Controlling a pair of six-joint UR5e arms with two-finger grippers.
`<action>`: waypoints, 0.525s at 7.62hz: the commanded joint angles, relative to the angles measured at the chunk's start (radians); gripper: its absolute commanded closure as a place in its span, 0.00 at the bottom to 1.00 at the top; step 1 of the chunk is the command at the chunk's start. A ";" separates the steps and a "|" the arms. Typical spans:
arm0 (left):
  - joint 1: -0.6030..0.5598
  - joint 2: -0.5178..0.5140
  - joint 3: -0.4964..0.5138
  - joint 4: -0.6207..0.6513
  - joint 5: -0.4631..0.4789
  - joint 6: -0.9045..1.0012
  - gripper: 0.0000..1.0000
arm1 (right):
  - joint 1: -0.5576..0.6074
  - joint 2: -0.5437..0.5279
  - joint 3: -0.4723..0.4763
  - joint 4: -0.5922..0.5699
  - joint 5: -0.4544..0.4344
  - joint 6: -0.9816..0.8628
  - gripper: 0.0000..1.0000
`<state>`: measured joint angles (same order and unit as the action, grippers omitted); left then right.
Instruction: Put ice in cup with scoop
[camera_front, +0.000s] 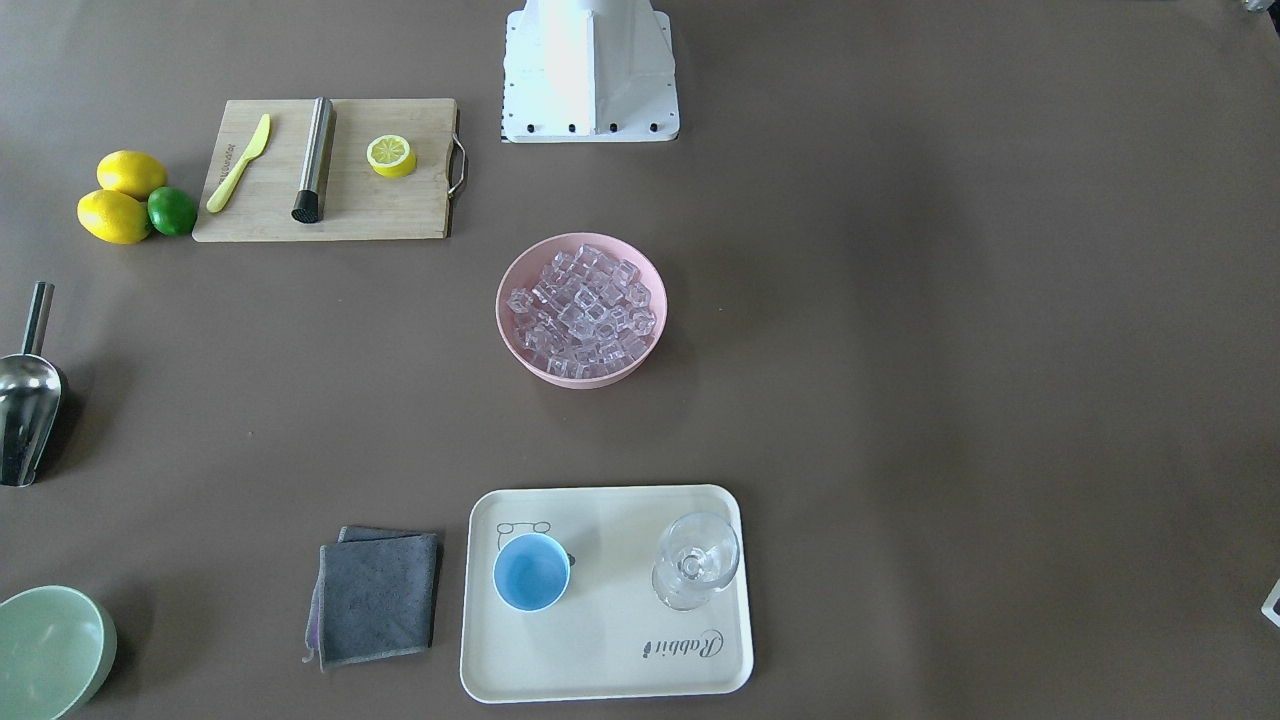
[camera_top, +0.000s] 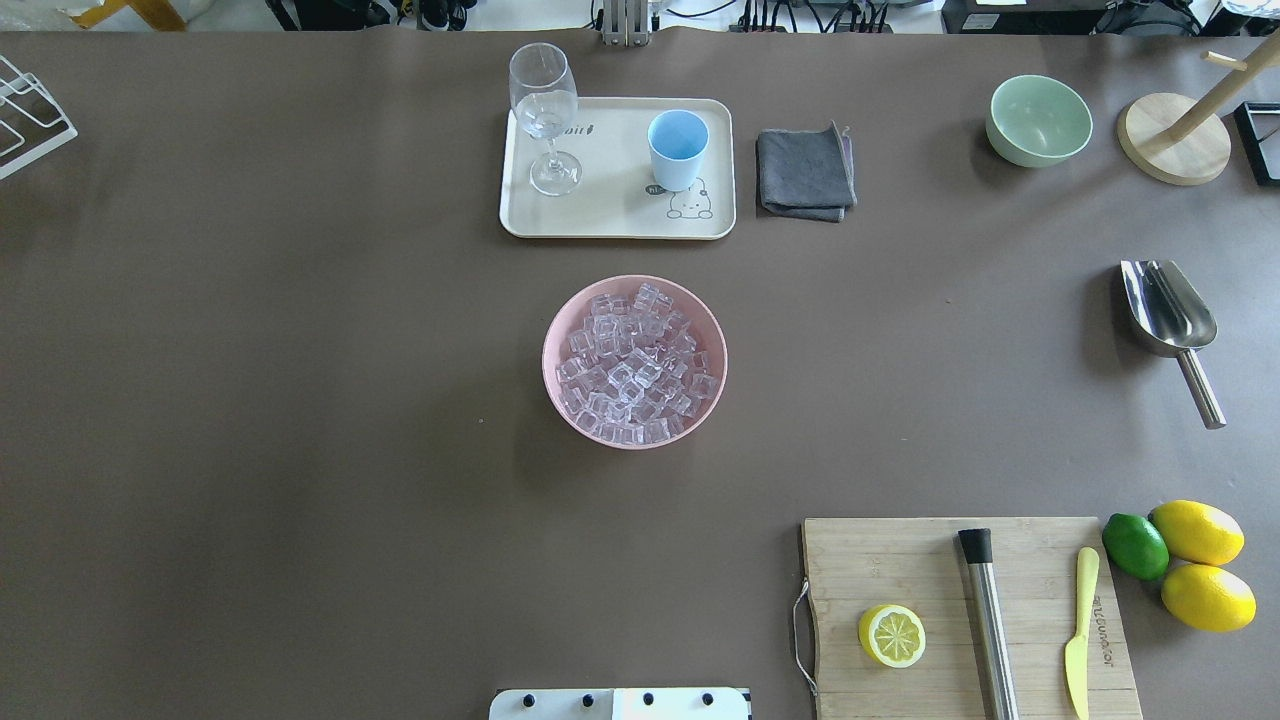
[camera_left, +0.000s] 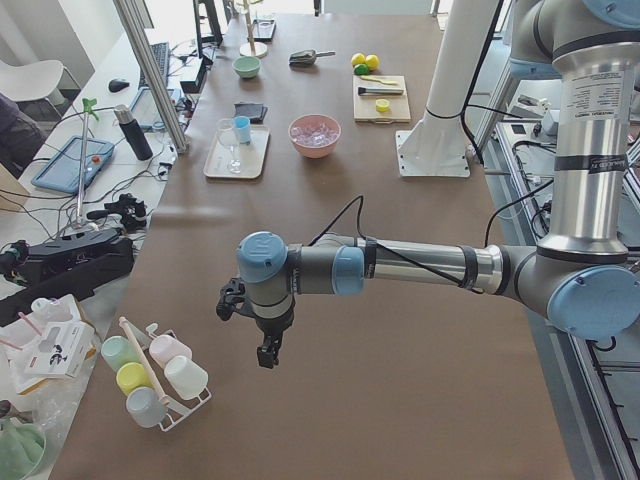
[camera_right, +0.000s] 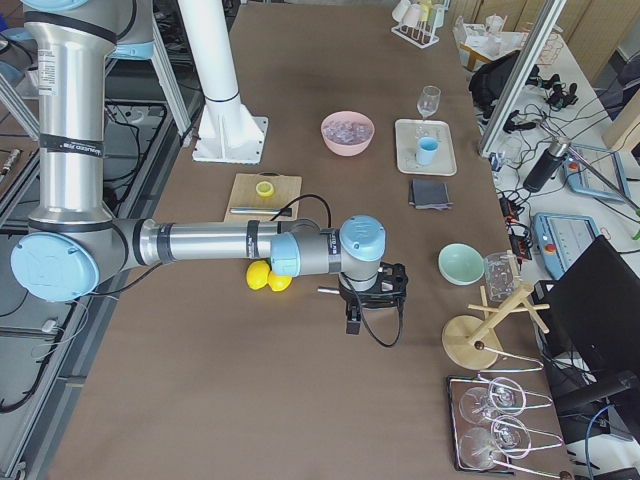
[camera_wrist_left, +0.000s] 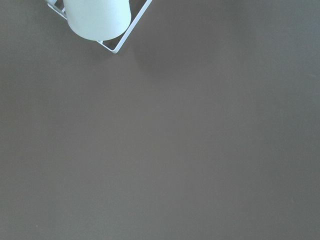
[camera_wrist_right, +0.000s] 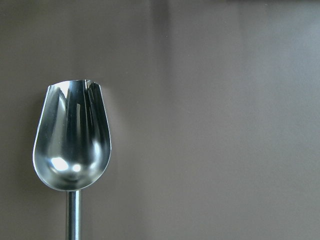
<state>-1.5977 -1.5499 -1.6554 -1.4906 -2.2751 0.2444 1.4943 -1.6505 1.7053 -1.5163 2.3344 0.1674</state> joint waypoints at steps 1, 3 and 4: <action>0.001 -0.001 0.048 -0.060 -0.001 -0.002 0.01 | 0.017 -0.003 -0.009 0.002 0.003 -0.017 0.00; 0.001 0.004 0.043 -0.085 -0.003 0.001 0.01 | 0.017 -0.002 -0.004 0.002 0.005 -0.009 0.00; 0.002 0.005 0.039 -0.088 -0.003 0.003 0.01 | 0.017 -0.002 -0.004 0.002 0.006 -0.009 0.00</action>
<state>-1.5968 -1.5471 -1.6118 -1.5662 -2.2771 0.2449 1.5097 -1.6513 1.6984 -1.5141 2.3381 0.1573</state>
